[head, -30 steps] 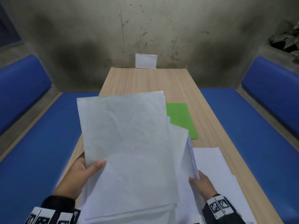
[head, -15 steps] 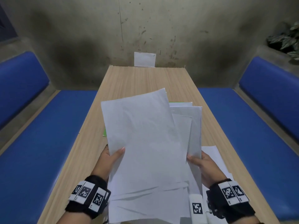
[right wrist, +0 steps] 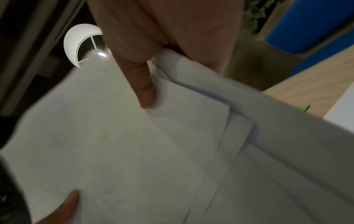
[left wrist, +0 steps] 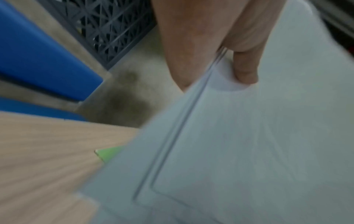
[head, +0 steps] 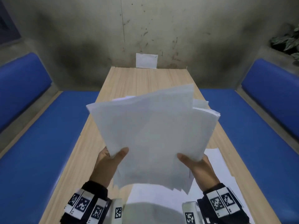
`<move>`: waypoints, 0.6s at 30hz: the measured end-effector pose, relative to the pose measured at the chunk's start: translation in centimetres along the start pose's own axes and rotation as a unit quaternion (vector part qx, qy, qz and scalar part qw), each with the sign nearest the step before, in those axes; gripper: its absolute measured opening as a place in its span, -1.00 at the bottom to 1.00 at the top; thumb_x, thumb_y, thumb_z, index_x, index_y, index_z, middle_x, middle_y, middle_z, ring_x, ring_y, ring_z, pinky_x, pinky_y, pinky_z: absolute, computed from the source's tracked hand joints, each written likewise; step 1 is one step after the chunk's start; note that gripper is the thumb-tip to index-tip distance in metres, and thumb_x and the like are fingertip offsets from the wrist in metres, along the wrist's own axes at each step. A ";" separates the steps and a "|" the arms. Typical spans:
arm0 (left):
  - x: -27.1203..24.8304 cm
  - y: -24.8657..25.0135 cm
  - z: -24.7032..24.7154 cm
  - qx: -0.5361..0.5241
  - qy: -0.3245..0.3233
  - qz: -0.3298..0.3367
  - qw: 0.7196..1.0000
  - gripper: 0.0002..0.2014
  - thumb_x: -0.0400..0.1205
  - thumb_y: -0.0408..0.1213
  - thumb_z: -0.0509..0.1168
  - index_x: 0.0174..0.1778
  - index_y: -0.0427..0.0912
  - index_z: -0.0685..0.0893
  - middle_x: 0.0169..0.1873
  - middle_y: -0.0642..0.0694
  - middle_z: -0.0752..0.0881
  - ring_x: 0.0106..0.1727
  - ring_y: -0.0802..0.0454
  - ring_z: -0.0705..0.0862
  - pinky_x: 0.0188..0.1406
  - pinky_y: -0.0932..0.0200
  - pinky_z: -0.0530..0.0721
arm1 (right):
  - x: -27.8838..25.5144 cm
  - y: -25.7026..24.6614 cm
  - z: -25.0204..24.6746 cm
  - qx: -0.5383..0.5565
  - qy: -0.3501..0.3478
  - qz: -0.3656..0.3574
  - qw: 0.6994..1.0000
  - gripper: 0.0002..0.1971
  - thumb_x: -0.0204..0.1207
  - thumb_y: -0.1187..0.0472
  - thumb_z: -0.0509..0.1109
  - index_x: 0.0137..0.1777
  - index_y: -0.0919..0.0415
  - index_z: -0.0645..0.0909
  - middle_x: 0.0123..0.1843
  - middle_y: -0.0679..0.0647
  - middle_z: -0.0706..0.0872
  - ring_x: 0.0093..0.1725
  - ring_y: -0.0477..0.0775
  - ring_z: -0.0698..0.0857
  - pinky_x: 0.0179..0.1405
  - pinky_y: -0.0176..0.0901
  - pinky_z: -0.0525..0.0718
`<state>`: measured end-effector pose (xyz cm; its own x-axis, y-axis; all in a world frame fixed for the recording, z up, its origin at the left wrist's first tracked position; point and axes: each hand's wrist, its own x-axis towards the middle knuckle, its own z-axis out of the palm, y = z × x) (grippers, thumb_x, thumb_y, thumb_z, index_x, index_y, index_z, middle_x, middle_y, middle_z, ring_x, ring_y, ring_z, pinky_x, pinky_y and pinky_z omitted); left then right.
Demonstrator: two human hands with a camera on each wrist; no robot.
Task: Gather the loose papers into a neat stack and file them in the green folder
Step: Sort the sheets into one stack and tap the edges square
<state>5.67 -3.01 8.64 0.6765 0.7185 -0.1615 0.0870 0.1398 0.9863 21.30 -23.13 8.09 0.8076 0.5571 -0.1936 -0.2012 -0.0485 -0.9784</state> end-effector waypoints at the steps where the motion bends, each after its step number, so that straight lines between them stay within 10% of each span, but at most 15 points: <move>1: -0.5 0.2 -0.4 -0.002 0.001 0.003 1.000 -0.78 0.44 -0.27 0.48 -0.16 -0.03 0.55 -0.37 0.07 0.79 -0.27 0.19 0.73 -0.41 0.36 0.59 | -0.2 -0.2 0.1 0.008 -0.010 -0.009 1.000 -0.80 0.38 0.32 0.48 0.01 0.17 0.71 -0.07 0.06 0.87 -0.02 0.12 0.81 0.03 0.04 0.72; 7: -1.3 0.2 -1.4 0.011 -0.076 0.053 0.996 -0.37 -0.06 0.06 0.65 -0.05 0.06 0.75 -0.07 -0.07 0.84 -0.01 -0.02 0.79 -0.07 0.09 0.70 | -0.6 0.0 0.7 0.021 -0.070 -0.082 0.994 -0.45 0.06 0.12 0.70 0.08 0.21 0.67 -0.01 0.15 0.84 -0.02 0.07 0.81 -0.17 -0.24 0.74; 10: -1.1 0.0 -1.3 0.024 -0.097 0.090 0.991 -0.25 0.01 0.17 0.61 0.11 -0.07 0.71 -0.01 -0.15 0.82 0.05 -0.06 0.77 -0.04 0.19 0.73 | -0.3 -0.1 0.9 0.034 -0.050 -0.100 0.993 -0.22 -0.21 -0.17 0.71 0.03 0.22 0.71 -0.10 0.10 0.86 -0.10 0.03 0.82 -0.22 -0.28 0.73; 15: -1.1 0.1 -1.1 0.025 -0.095 0.111 0.989 -0.20 -0.04 0.25 0.59 0.09 -0.07 0.70 -0.05 -0.14 0.82 0.00 -0.06 0.78 -0.11 0.25 0.74 | 0.3 -0.9 1.1 0.039 -0.019 -0.126 0.991 -0.50 0.07 -0.08 0.59 -0.04 0.19 0.69 -0.20 0.01 0.85 -0.18 -0.06 0.78 -0.27 -0.33 0.69; 18: -1.6 0.7 -0.8 -0.002 -0.070 0.116 0.991 -0.17 -0.06 0.38 0.52 0.05 -0.05 0.70 -0.07 -0.06 0.83 -0.06 0.03 0.79 -0.17 0.29 0.73 | -0.1 -1.7 1.4 0.035 -0.003 -0.136 0.990 -0.16 -0.06 -0.51 0.42 -0.04 0.23 0.70 -0.18 0.01 0.84 -0.18 -0.12 0.77 -0.25 -0.38 0.69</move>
<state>4.11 -3.48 9.59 0.7722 0.6309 0.0753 -0.0848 -0.0151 0.9963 20.78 -21.95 9.88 0.8340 0.5465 0.0760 -0.0157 0.1612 -0.9868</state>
